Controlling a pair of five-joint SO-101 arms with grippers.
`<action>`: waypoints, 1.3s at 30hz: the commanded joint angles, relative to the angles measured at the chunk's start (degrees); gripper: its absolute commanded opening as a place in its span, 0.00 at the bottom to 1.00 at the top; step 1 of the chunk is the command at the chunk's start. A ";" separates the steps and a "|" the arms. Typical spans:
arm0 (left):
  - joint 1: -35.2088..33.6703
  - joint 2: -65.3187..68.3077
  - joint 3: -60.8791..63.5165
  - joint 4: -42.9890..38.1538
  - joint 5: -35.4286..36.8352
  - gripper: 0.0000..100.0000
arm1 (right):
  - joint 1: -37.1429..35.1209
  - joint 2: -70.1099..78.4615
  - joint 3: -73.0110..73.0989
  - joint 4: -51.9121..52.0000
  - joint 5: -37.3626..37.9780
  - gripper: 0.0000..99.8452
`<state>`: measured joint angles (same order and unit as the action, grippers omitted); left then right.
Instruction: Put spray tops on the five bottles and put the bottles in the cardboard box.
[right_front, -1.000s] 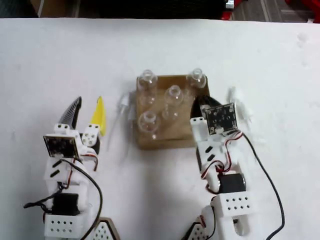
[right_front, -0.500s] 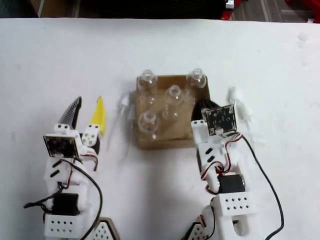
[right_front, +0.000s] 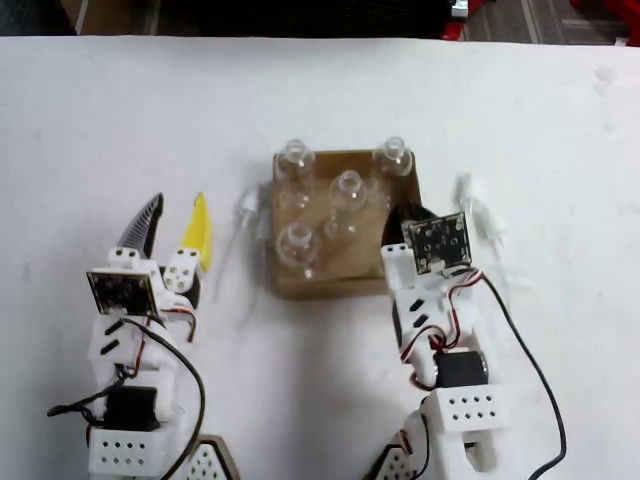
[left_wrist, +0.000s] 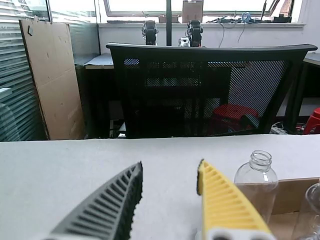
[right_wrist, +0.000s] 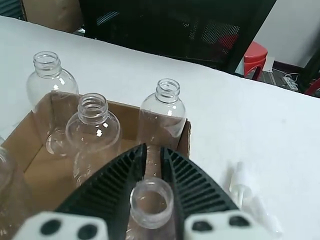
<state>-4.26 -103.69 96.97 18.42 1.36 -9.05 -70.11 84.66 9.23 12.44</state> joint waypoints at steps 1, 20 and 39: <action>0.66 -1.01 0.00 0.18 -0.70 0.17 | 0.75 -0.48 -0.53 -1.19 -0.26 0.06; 0.66 -1.01 0.00 0.18 -0.70 0.17 | 1.19 -0.92 -0.53 -1.27 -0.26 0.11; 0.66 -1.01 0.00 -0.18 -0.70 0.17 | 0.04 -1.89 0.18 -2.86 -0.35 0.24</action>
<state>-4.26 -103.69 96.97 18.42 1.36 -9.23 -70.37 85.36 7.82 12.44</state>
